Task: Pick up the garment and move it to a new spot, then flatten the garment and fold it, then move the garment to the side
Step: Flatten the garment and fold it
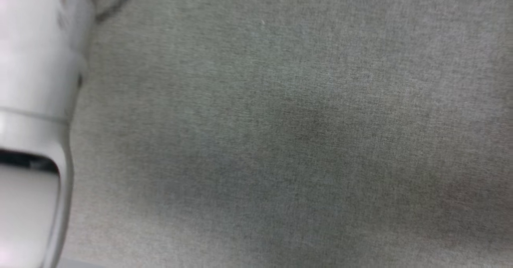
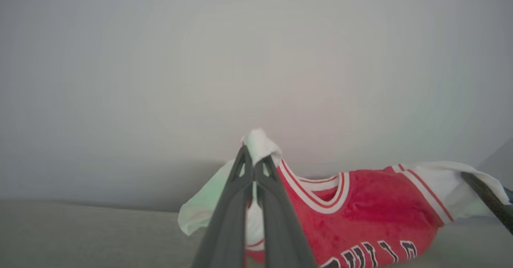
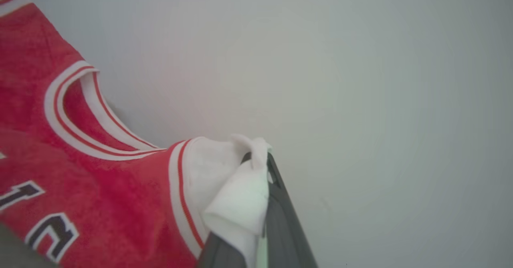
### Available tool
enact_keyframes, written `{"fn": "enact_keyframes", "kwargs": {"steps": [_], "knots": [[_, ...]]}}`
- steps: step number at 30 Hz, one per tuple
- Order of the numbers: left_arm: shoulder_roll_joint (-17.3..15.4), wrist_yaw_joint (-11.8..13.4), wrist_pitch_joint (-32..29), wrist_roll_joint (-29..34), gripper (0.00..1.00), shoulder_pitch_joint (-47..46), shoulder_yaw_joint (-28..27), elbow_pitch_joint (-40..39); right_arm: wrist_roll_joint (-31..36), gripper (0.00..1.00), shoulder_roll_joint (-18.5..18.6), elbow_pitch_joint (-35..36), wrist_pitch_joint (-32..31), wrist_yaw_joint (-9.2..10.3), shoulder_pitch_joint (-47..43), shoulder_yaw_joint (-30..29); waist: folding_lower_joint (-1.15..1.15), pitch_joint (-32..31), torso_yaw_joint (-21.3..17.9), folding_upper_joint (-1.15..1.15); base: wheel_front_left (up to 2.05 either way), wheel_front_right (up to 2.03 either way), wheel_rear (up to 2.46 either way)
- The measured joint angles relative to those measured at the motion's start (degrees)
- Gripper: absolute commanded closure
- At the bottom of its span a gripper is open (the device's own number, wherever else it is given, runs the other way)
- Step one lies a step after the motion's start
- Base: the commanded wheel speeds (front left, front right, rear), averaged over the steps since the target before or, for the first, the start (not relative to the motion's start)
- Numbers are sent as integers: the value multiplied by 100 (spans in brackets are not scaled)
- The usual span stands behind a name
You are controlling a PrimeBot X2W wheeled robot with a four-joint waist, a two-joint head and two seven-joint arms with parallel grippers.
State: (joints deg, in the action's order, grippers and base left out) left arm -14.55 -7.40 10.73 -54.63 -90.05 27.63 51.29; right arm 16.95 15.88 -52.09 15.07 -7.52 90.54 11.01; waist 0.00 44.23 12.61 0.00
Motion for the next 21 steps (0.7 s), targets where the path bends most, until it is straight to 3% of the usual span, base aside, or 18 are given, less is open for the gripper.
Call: {"fn": "enact_keyframes", "kwargs": {"steps": [6, 13, 21], "knots": [[-292, 0, -77, -527, 100, 1037, 558, -766, -1289, 100, 560, 342, 0, 0, -914, 650, 0, -491, 79, 0, 0, 0, 0], [-793, 0, -46, -917, 100, 2538, 1193, -1627, -2751, 100, 1308, 1288, -2, 0, -2716, 1149, 0, -1203, 142, 0, 0, 0, 0], [-1540, 35, 220, -695, 100, 4227, 1716, -2183, -3727, 100, 2201, 2615, -31, 0, -4913, 1307, 0, -2092, 131, 0, 0, 0, 0]]}}
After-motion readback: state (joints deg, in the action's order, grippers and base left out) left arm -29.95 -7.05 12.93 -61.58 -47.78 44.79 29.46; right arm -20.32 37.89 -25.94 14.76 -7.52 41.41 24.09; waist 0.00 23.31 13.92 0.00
